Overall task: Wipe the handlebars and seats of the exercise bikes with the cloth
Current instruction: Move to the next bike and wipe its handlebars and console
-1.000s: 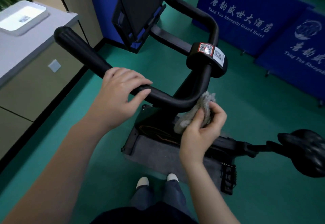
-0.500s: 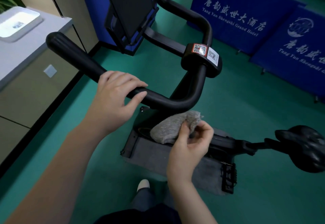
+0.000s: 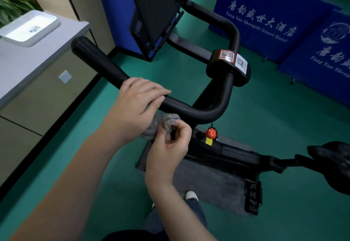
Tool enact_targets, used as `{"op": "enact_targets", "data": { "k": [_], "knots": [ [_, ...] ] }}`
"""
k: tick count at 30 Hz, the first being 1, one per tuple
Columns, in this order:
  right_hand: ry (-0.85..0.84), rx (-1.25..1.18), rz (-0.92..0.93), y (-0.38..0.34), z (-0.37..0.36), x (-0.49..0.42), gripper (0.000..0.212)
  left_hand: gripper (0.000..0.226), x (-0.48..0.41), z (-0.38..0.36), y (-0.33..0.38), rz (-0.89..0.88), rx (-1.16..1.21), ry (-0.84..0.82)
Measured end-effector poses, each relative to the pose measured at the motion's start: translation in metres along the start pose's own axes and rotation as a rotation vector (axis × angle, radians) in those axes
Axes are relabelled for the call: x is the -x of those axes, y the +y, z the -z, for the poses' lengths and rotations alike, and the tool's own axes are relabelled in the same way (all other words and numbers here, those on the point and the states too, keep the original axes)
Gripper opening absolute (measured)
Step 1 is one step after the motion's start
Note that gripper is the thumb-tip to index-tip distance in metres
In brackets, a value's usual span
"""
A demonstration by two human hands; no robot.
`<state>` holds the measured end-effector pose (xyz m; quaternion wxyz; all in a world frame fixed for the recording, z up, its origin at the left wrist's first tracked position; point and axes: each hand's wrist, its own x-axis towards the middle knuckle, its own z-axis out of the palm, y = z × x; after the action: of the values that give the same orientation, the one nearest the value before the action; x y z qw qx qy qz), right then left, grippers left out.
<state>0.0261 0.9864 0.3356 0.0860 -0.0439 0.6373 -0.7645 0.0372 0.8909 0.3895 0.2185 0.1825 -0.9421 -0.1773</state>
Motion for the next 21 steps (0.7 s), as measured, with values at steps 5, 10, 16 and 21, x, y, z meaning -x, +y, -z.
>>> {"op": "enact_targets", "data": {
  "k": [5, 10, 16, 21],
  "knots": [
    [-0.081, -0.065, -0.259, 0.007, 0.029, -0.002, 0.014, 0.027, 0.0, 0.0, -0.001, 0.0, 0.029, 0.006],
    [-0.127, -0.22, -0.45, -0.003, 0.019, -0.026, 0.015, 0.027, 0.0, -0.001, -0.002, -0.004, 0.03, 0.018],
    [-0.175, -0.451, -0.534, -0.011, 0.011, -0.028, 0.021, 0.027, 0.001, 0.0, -0.001, 0.002, 0.027, 0.018],
    [-0.134, -0.444, -0.506, -0.012, 0.025, -0.036, 0.02, 0.029, 0.001, 0.001, -0.001, -0.002, 0.034, 0.01]
  ]
}}
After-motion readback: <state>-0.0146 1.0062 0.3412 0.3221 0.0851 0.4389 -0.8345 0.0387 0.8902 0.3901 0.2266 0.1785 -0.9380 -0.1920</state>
